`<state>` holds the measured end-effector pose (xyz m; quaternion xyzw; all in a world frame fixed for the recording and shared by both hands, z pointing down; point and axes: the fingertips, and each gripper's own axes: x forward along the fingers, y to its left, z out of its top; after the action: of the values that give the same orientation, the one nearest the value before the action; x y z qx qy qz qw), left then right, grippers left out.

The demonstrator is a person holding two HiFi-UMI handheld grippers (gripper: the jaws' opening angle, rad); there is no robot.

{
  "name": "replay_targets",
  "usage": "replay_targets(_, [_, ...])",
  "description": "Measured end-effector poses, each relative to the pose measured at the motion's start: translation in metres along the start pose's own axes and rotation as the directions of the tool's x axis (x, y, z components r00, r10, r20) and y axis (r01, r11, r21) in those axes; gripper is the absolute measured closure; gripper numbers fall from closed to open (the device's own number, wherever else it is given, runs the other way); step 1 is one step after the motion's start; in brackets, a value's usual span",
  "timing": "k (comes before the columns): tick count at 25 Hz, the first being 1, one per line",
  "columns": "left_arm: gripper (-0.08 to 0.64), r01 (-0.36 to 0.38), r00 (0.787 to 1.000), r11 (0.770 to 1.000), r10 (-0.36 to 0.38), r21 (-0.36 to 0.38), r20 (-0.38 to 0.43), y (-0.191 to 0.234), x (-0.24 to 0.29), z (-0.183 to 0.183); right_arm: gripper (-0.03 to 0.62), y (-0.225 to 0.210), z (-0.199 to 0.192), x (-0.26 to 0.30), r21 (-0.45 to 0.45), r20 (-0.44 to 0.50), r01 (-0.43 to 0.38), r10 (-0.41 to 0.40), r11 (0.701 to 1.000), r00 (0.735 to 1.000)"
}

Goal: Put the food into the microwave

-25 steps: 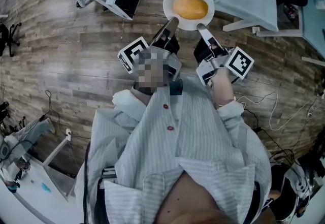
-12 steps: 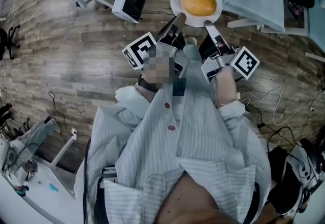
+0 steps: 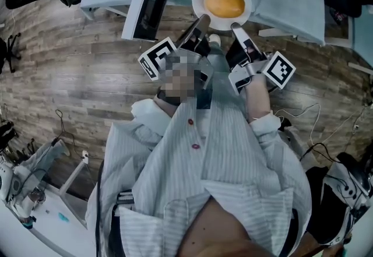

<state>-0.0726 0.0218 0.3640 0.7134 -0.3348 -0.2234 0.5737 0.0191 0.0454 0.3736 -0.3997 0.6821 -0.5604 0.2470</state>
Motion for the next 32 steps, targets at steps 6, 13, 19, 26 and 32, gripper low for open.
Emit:
replay_targets(6, [0.532,-0.016,1.0,1.0,0.016,-0.012,0.02,0.002,0.074,0.031,0.554,-0.011,0.067,0.048,0.014,-0.027,0.007,-0.006,1.0,1.0])
replay_targets(13, [0.532,-0.021,0.998,1.0,0.022,-0.008,0.055,-0.001,0.095,0.042,0.554,-0.011,0.087,0.065,0.02,-0.058,-0.007,0.008,1.0,0.998])
replay_targets(19, [0.532,-0.028,0.996,1.0,0.029,-0.009,0.084,-0.006,0.097,0.047,0.554,-0.006,0.092,0.07,0.02,-0.095,-0.014,0.016,1.0,0.995])
replay_targets(26, [0.532,-0.054,0.99,0.998,0.057,-0.026,0.128,-0.003,0.119,0.049,0.554,-0.014,0.115,0.081,0.032,-0.157,-0.009,0.014,0.999,0.988])
replay_targets(32, [0.532,-0.084,0.986,0.995,0.09,-0.044,0.143,0.011,0.15,0.044,0.554,-0.035,0.141,0.09,0.053,-0.195,0.013,-0.002,0.999,0.981])
